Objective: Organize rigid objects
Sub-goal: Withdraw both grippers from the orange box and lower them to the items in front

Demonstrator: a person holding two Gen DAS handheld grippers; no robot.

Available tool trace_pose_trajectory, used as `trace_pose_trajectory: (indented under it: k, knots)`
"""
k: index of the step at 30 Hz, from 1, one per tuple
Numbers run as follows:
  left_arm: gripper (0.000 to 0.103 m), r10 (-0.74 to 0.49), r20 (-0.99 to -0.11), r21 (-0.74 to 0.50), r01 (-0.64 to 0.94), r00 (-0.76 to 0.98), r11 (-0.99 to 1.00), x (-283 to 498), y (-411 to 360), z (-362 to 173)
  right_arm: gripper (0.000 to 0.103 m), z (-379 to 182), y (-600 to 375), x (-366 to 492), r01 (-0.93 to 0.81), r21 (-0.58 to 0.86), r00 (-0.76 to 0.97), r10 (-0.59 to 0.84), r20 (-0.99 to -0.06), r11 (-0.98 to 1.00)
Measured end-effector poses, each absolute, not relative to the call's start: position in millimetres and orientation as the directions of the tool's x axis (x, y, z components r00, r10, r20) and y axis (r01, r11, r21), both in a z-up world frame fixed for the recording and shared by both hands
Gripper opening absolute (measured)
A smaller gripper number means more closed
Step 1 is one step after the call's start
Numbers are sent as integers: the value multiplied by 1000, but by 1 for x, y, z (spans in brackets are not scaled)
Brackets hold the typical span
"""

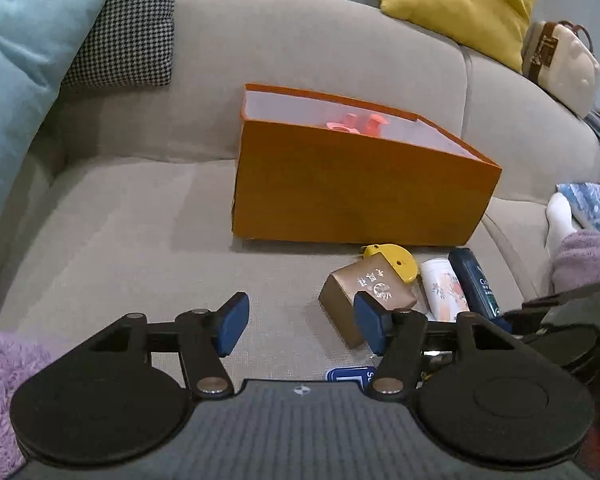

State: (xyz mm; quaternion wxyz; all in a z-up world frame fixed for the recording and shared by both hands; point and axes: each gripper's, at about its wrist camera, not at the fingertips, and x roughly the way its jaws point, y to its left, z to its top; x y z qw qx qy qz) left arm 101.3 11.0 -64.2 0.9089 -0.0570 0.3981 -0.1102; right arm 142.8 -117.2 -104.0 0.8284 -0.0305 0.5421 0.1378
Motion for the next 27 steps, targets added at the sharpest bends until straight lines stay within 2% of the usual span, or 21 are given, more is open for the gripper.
trace_pose_trajectory:
  k: [3, 7, 13, 17, 20, 27]
  knots:
    - [71, -221, -714, -180, 130, 665, 975, 104, 13, -68, 63, -110, -118, 146, -254, 82, 362, 174, -916, 964]
    - [68, -290, -752, -266, 130, 592, 955, 112, 16, -76, 53, -113, -119, 149, -254, 89, 351, 178, -919, 963]
    - [66, -331, -752, -303, 147, 570, 941, 117, 13, -73, 51, -104, -126, 146, -256, 90, 372, 184, -910, 963]
    - [75, -372, -746, -337, 169, 553, 926, 125, 5, -70, 50, -82, -145, 141, -206, 98, 460, 185, -869, 974]
    - [83, -350, -758, -329, 140, 551, 934, 133, -6, -71, 50, -70, -167, 146, -131, 115, 523, 168, -836, 985]
    - [83, -333, -785, -343, 82, 522, 936, 155, -37, -78, 50, -65, -204, 172, 11, 205, 553, 164, -817, 979]
